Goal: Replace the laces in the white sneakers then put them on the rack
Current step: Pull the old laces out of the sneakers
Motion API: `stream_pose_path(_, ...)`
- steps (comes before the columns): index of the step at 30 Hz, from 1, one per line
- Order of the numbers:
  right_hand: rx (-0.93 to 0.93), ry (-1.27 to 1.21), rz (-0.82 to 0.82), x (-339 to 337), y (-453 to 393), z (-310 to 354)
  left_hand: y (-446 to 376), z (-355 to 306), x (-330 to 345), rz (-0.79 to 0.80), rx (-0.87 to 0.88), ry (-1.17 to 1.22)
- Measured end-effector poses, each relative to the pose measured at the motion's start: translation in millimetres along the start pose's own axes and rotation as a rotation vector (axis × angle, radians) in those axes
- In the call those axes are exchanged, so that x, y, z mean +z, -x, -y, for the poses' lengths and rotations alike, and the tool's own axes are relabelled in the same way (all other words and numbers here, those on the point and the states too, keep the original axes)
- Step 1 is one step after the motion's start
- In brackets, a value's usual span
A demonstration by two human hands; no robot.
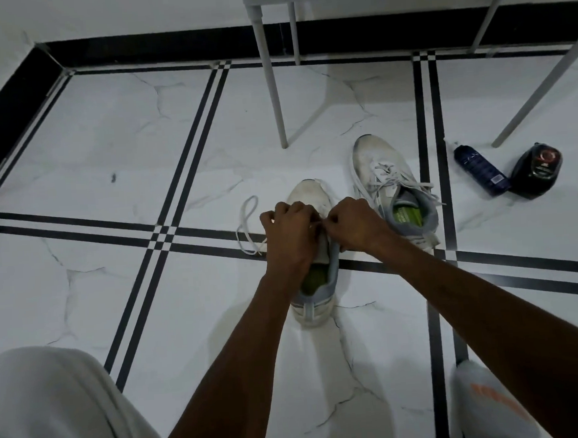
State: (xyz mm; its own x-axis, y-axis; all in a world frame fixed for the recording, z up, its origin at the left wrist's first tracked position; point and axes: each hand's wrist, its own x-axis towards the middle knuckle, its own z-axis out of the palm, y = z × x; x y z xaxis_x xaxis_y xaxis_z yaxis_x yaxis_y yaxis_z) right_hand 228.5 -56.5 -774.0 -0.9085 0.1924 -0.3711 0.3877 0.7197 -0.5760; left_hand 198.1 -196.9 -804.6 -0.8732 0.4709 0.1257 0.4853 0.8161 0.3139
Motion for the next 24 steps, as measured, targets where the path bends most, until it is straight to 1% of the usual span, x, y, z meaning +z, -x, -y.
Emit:
stream_pose_path(2, -0.016, -0.019, 0.009, -3.0, 0.4, -1.4, 0.3, -0.5, 3.8, -0.016, 0.017, -0.056)
stream_pose_path(3, -0.010, -0.049, 0.014, -4.8, 0.8, -3.1, 0.8, -1.6, 5.8, -0.040, 0.040, -0.075)
stream_pose_path(4, -0.002, -0.097, 0.023, -5.3, 1.3, -5.7, 1.7, -0.8, 7.8, -0.074, 0.023, -0.058)
stream_pose_path(5, 0.015, -0.129, 0.025, -5.3, 2.0, -8.1, 1.5, 2.1, 7.6, -0.130, -0.067, 0.006)
stream_pose_path(7, 0.035, -0.117, 0.000, -5.8, 3.1, -11.5, -3.0, 13.4, -1.4, -0.335, -0.405, 0.249)
stream_pose_path(8, 0.035, -0.111, -0.010, -4.7, 3.5, -12.7, -5.6, 22.5, -5.4, -0.412, -0.543, 0.371)
stream_pose_path(9, 0.032, -0.120, -0.011, -4.1, 4.7, -12.4, -7.6, 29.2, -8.8, -0.430, -0.588, 0.440)
stream_pose_path(10, 0.019, -0.130, -0.005, -3.0, 5.1, -11.1, -8.0, 31.1, -11.4, -0.392, -0.554, 0.467)
stream_pose_path(12, 0.013, -0.161, 0.021, -3.4, 5.0, -7.7, -6.4, 21.3, -15.5, -0.225, -0.301, 0.440)
stream_pose_path(14, 0.018, -0.193, 0.055, -5.5, 4.6, -5.1, -4.0, 7.3, -13.8, -0.029, -0.052, 0.259)
stream_pose_path(15, 0.024, -0.197, 0.071, -6.0, 3.8, -4.7, -2.1, 3.1, -11.7, 0.047, 0.016, 0.150)
stream_pose_path(16, 0.026, -0.187, 0.078, -7.0, 2.3, -4.6, -0.8, 0.9, -9.2, 0.084, 0.050, 0.048)
stream_pose_path(17, 0.029, -0.173, 0.081, -7.6, 1.6, -4.2, -1.8, 2.2, -5.7, 0.083, 0.061, -0.027)
stream_pose_path(19, 0.023, -0.156, 0.079, -8.9, 2.4, -2.2, -4.8, 4.8, -1.8, 0.016, 0.087, -0.129)
stream_pose_path(21, 0.027, -0.148, 0.084, -8.7, 3.4, -3.5, -6.7, 6.3, -0.2, -0.021, 0.069, -0.145)
stream_pose_path(22, 0.038, -0.144, 0.085, -9.0, 4.1, -4.6, -7.8, 8.5, -3.3, -0.068, -0.002, -0.096)
stream_pose_path(23, 0.052, -0.147, 0.087, -9.8, 5.2, -5.9, -10.0, 14.3, -9.1, -0.155, -0.134, -0.022)
stream_pose_path(24, 0.062, -0.159, 0.084, -9.9, 6.0, -7.2, -12.7, 23.8, -18.1, -0.273, -0.319, 0.065)
